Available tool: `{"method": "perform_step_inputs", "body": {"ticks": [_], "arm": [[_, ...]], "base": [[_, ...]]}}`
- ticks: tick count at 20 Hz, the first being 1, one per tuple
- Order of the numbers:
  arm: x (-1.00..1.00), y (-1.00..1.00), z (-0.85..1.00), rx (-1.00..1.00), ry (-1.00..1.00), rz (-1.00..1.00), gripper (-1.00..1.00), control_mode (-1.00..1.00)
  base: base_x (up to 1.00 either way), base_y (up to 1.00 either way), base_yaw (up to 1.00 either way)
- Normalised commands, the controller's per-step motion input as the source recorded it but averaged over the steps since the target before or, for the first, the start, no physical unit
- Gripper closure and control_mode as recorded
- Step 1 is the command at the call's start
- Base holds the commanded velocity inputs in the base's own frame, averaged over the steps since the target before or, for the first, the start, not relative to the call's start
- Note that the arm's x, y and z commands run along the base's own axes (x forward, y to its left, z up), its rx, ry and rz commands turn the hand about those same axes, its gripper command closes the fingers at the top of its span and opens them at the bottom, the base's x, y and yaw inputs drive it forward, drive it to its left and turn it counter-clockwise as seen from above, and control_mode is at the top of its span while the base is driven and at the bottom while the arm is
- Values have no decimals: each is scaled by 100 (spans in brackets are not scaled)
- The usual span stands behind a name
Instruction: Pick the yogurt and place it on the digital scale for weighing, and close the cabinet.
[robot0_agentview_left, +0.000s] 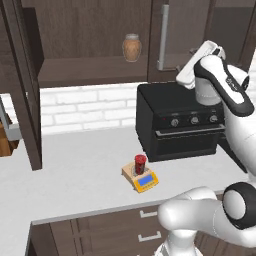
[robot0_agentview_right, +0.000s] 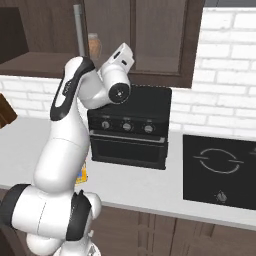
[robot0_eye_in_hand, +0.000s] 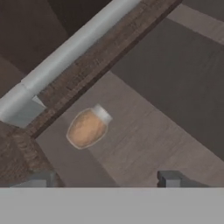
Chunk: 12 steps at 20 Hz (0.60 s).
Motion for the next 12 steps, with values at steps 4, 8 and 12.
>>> {"method": "perform_step_inputs", "body": {"ticks": [4, 8, 12], "arm": [[78, 30, 0, -3, 0, 0, -100, -100], [4, 8, 0, -1, -5, -1, -100, -100], [-100, -20, 1, 0, -16, -3, -100, -100]], "base": [[0, 0, 0], [0, 0, 0], [0, 0, 0]]}}
